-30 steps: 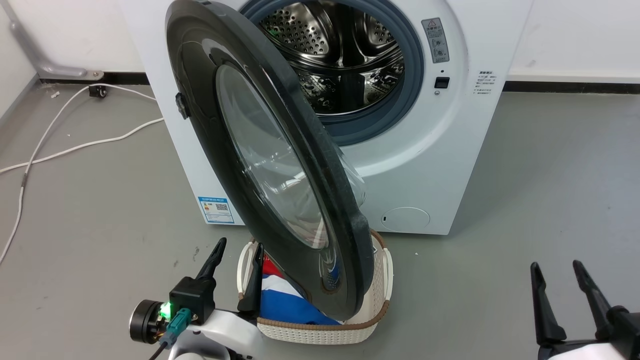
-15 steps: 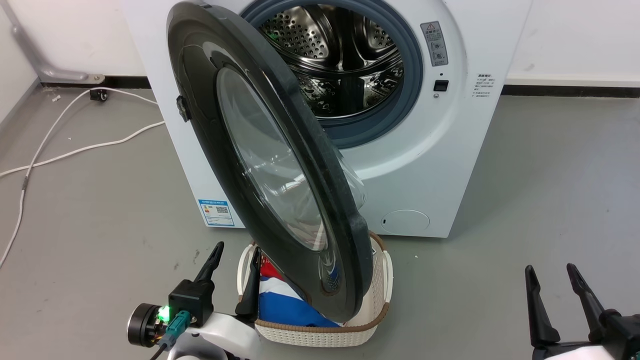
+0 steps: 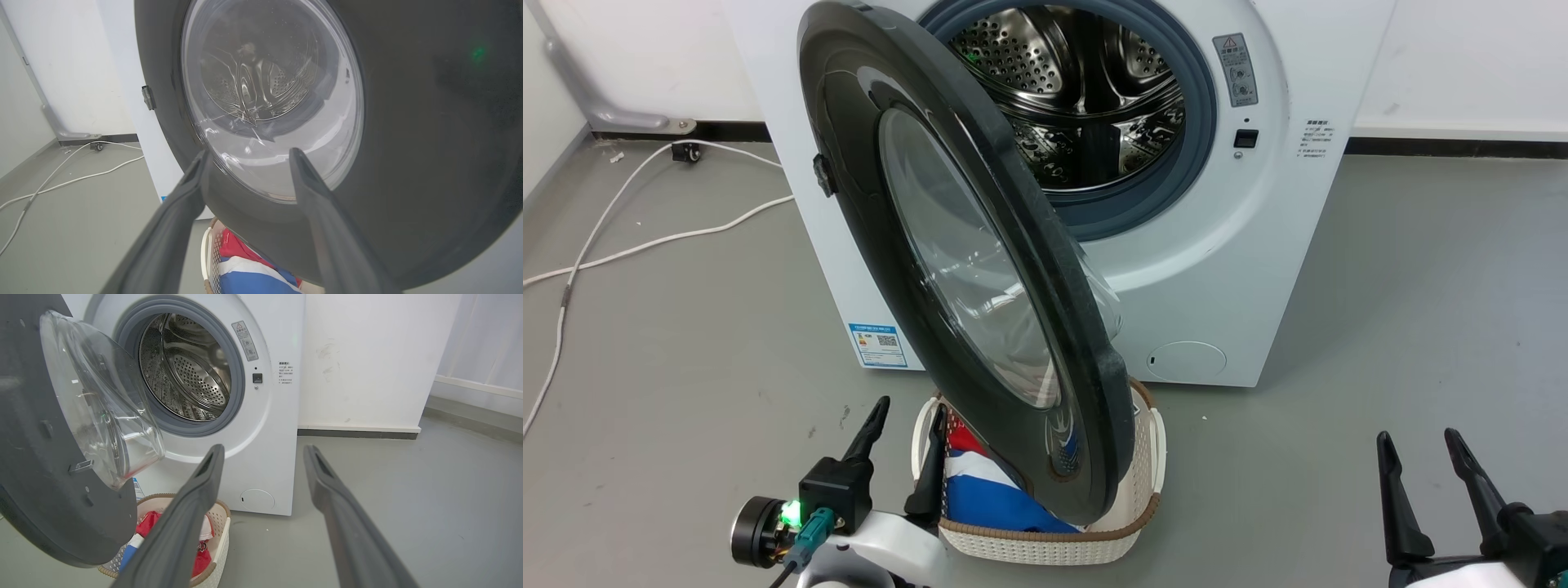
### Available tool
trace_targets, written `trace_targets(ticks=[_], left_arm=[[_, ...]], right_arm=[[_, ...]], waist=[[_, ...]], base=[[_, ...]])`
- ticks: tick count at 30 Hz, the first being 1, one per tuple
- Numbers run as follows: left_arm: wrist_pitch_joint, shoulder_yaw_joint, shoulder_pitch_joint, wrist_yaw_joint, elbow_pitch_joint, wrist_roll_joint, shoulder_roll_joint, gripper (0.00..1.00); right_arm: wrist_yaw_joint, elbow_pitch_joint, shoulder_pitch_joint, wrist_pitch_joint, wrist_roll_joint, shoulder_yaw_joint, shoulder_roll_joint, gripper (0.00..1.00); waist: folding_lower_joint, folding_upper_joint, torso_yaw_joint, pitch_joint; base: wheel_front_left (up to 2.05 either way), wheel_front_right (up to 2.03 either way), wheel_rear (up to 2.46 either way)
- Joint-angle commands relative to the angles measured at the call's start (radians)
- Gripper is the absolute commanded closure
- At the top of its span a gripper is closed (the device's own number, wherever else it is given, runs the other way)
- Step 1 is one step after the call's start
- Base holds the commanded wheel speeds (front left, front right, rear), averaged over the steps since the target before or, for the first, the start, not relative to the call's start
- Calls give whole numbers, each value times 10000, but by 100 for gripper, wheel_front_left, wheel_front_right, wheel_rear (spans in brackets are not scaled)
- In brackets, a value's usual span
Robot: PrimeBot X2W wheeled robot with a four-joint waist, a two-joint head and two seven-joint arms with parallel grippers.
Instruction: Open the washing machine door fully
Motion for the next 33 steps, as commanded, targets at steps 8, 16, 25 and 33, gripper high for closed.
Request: trace_targets(ticks=[8, 16, 25, 33], left_arm=[[-23, 38, -118, -18, -64, -99, -7, 100], [-23, -113, -781, 342, -1029, -570, -11, 100], [-21, -847, -2194, 1069, -3348, -940, -10, 100], [147, -2542, -3009, 1496, -5119, -1504, -9, 100]], right_arm=[[-2, 149, -136, 78, 144, 4, 53, 0], [-2, 213, -176, 124, 203, -17, 54, 0], [-2, 247, -139, 141, 164, 2, 55, 0], [-2, 278, -159, 152, 145, 5, 56, 0]], waist=[[-1, 0, -55, -10], [-1, 0, -49, -54], [-1, 0, -18, -164], [-1, 0, -88, -220]], base=[[0, 0, 0], [0, 0, 0], [0, 0, 0], [0, 0, 0]])
